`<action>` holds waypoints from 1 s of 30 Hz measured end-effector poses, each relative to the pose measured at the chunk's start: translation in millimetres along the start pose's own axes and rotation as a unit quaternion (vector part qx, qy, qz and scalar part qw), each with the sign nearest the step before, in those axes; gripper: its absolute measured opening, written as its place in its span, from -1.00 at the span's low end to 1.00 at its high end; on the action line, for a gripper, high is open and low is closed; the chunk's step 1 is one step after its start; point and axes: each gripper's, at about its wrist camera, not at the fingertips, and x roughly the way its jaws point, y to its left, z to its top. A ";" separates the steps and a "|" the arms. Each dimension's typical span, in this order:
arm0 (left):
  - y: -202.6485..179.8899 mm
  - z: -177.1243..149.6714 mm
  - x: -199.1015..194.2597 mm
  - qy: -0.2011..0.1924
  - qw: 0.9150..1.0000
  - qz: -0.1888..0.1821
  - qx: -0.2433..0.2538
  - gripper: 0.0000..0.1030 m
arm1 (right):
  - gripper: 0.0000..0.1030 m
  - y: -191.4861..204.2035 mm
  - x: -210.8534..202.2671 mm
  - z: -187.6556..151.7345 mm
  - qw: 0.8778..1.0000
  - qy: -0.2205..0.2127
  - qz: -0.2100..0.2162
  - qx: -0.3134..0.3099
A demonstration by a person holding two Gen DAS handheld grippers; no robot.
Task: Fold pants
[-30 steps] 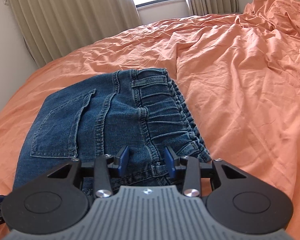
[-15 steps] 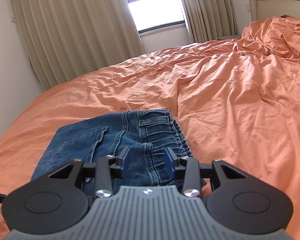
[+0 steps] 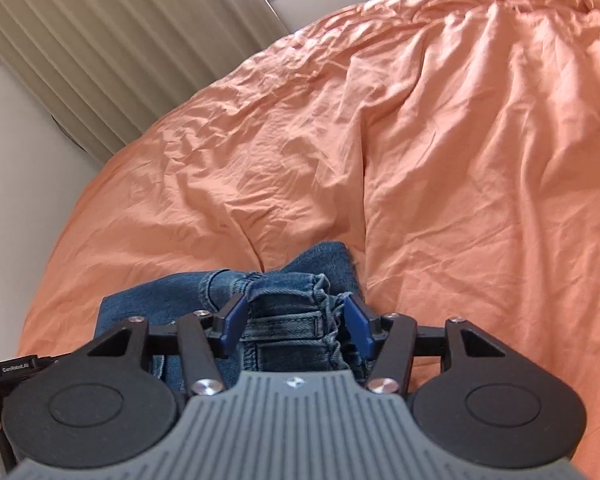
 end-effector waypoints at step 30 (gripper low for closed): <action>-21.7 17.0 13.7 -0.027 0.996 0.064 0.061 -0.20 | -0.30 -9.1 -22.3 13.7 1.000 -0.004 -0.029 -0.009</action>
